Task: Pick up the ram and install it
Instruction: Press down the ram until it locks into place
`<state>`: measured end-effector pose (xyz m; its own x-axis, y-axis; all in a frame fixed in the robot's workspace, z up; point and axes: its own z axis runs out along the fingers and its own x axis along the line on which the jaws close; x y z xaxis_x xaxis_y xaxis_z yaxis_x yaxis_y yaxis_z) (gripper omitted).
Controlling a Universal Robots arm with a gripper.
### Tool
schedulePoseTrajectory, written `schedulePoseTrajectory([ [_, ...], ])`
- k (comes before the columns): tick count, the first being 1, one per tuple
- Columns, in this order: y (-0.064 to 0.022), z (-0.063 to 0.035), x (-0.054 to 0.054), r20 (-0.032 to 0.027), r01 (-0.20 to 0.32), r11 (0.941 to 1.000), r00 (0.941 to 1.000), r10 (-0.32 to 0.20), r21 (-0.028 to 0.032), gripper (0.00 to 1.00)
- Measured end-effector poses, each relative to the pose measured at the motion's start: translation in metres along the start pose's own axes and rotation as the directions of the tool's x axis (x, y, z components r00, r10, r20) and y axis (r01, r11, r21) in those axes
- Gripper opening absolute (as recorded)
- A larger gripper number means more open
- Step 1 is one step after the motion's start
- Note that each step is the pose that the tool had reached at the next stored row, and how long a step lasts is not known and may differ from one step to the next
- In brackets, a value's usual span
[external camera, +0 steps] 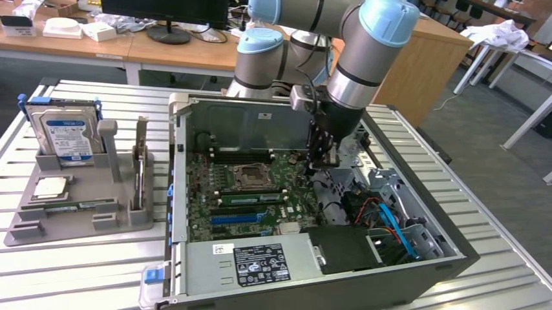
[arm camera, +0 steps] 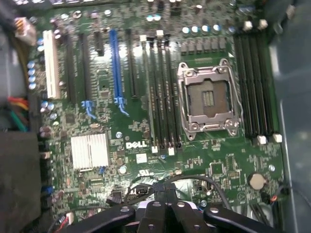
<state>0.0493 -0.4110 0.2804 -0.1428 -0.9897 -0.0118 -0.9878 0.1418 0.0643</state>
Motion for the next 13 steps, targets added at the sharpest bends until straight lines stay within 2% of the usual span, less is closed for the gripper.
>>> schedulePoseTrajectory([
  [3, 0.0, 0.0003, 0.0, 0.0034, -0.055, 0.9985, 0.9985, 0.055, 0.0005, 0.1],
  [7, 0.0, 0.0005, 0.0, 0.0079, -0.124, 0.9923, 0.9923, 0.124, 0.001, 0.1],
  [10, 0.0, 0.0005, 0.0, 0.0111, -0.173, 0.985, 0.9849, 0.173, 0.0011, 0.1],
  [13, 0.0, 0.0005, 0.0, 0.0142, -0.221, 0.9752, 0.9751, 0.221, 0.0011, 0.1],
])
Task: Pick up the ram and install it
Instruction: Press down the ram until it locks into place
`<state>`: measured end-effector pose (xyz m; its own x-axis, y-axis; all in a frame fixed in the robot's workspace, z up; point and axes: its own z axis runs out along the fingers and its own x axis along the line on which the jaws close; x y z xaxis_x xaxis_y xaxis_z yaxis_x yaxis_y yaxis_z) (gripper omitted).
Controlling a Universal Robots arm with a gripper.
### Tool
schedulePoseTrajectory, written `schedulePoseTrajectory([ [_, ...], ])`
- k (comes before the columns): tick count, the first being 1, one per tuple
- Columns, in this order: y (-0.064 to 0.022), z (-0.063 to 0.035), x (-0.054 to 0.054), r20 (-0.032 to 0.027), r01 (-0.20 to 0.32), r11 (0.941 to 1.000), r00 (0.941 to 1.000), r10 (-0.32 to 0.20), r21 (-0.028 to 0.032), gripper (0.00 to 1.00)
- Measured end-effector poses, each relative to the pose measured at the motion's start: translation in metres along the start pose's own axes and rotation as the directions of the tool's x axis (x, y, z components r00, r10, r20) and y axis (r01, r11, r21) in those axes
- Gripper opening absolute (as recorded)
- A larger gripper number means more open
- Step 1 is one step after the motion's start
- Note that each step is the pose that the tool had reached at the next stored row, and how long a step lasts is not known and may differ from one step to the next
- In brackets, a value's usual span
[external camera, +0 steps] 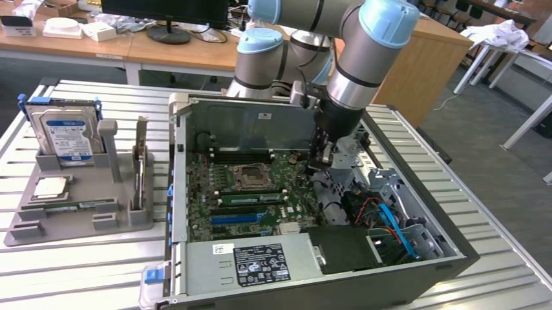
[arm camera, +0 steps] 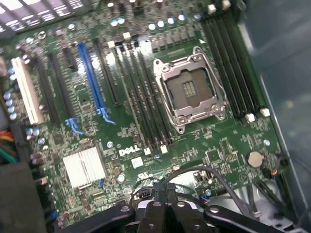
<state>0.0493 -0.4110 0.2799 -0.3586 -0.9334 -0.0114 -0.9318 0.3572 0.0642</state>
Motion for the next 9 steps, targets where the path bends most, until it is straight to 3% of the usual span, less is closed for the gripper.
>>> schedulePoseTrajectory([
  [4, 0.0, 0.0001, 0.0, 0.0043, -0.065, 0.9979, 0.9978, 0.065, 0.0006, 0.1],
  [9, 0.0, 0.0005, 0.0, 0.0091, -0.147, 0.9892, 0.9891, 0.147, 0.0013, 0.1],
])
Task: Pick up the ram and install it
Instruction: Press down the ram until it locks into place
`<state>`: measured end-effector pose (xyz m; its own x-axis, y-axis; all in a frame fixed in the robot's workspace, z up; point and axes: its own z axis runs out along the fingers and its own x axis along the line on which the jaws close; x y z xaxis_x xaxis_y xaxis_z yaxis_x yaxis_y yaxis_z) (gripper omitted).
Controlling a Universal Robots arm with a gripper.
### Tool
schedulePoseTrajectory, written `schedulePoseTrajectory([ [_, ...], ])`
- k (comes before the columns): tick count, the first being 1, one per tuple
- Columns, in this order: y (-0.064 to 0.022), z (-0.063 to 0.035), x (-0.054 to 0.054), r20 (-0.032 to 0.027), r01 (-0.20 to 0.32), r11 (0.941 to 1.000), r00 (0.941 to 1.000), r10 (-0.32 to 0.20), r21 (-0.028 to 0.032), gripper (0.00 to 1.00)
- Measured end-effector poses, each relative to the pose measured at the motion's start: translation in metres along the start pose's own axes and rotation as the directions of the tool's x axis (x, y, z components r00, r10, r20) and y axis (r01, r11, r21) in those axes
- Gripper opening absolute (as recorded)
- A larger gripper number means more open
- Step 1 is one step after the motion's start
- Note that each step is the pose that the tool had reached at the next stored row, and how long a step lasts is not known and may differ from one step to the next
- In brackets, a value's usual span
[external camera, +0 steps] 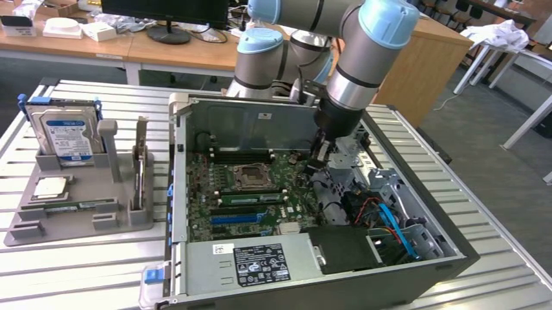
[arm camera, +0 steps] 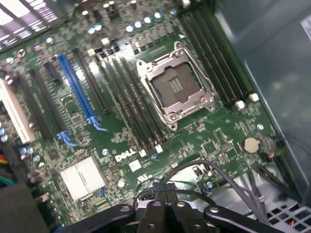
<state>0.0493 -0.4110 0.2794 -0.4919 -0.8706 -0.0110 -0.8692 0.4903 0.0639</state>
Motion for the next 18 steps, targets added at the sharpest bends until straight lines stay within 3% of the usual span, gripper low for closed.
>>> schedulePoseTrajectory([
  [4, 0.0, 0.0003, 0.0, 0.0036, -0.063, 0.998, 0.998, 0.063, 0.0008, 0.1],
  [9, -0.0001, 0.0007, 0.0, 0.0086, -0.143, 0.9898, 0.9897, 0.143, 0.0013, 0.1],
  [13, -0.0001, 0.0011, 0.0, 0.0127, -0.205, 0.9789, 0.9788, 0.205, 0.0012, 0.1],
  [18, -0.0001, 0.0015, 0.0, 0.0175, -0.277, 0.961, 0.9609, 0.276, 0.0009, 0.1],
])
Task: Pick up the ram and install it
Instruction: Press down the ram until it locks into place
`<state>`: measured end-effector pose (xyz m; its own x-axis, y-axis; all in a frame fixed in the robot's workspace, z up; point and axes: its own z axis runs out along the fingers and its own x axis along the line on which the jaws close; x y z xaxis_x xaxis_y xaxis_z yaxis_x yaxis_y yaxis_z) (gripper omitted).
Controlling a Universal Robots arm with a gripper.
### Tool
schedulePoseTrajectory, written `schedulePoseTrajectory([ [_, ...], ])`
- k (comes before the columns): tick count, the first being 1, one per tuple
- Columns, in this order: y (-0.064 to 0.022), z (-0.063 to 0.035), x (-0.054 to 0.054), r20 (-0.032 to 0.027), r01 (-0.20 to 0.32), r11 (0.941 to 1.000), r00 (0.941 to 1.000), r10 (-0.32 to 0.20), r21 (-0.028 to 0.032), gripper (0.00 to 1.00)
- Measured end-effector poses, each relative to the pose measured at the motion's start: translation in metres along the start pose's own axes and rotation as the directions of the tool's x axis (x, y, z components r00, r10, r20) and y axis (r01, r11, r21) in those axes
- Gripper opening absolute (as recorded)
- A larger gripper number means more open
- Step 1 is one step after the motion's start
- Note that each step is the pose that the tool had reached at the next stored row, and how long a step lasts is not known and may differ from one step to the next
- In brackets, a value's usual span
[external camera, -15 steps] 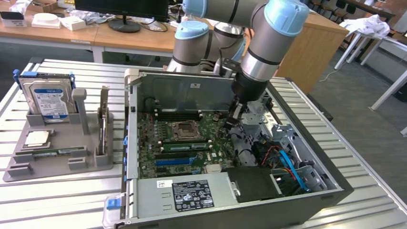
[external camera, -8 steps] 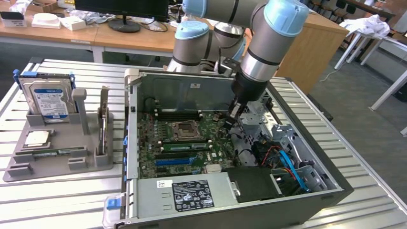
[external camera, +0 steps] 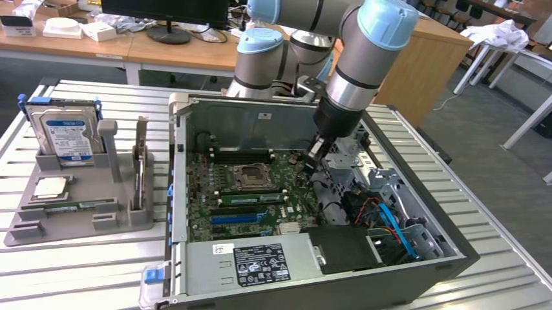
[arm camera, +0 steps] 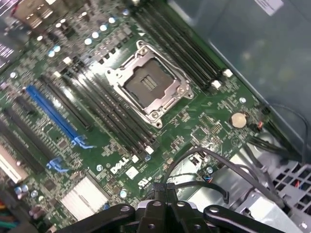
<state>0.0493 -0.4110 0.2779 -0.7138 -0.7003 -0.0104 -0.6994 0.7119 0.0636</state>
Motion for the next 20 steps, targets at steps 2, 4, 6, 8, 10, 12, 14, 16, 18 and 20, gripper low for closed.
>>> schedulePoseTrajectory([
  [2, 0.0, 0.0001, 0.0, 0.0017, -0.028, 0.9996, 0.9996, 0.028, 0.0002, 0.1],
  [4, 0.0, 0.0003, 0.0, 0.0035, -0.055, 0.9985, 0.9985, 0.055, 0.0005, 0.1],
  [6, 0.0, 0.0004, 0.0, 0.0054, -0.084, 0.9965, 0.9965, 0.084, 0.0006, 0.1],
  [8, 0.0, 0.0006, 0.0, 0.0073, -0.113, 0.9936, 0.9935, 0.113, 0.0007, 0.1],
  [10, 0.0, 0.0007, 0.0, 0.0092, -0.142, 0.9898, 0.9898, 0.142, 0.0008, 0.1],
  [12, 0.0, 0.0009, 0.0, 0.0111, -0.173, 0.9849, 0.9849, 0.173, 0.0008, 0.1],
  [14, -0.0001, 0.001, 0.0, 0.013, -0.202, 0.9794, 0.9793, 0.202, 0.0008, 0.1],
  [16, -0.0001, 0.0012, 0.0, 0.015, -0.231, 0.973, 0.9729, 0.231, 0.0006, 0.1],
  [18, -0.0001, 0.0013, 0.0, 0.0171, -0.263, 0.9648, 0.9647, 0.263, 0.0005, 0.1],
  [20, -0.0001, 0.0014, 0.0, 0.0192, -0.294, 0.9559, 0.9557, 0.294, 0.0003, 0.1],
])
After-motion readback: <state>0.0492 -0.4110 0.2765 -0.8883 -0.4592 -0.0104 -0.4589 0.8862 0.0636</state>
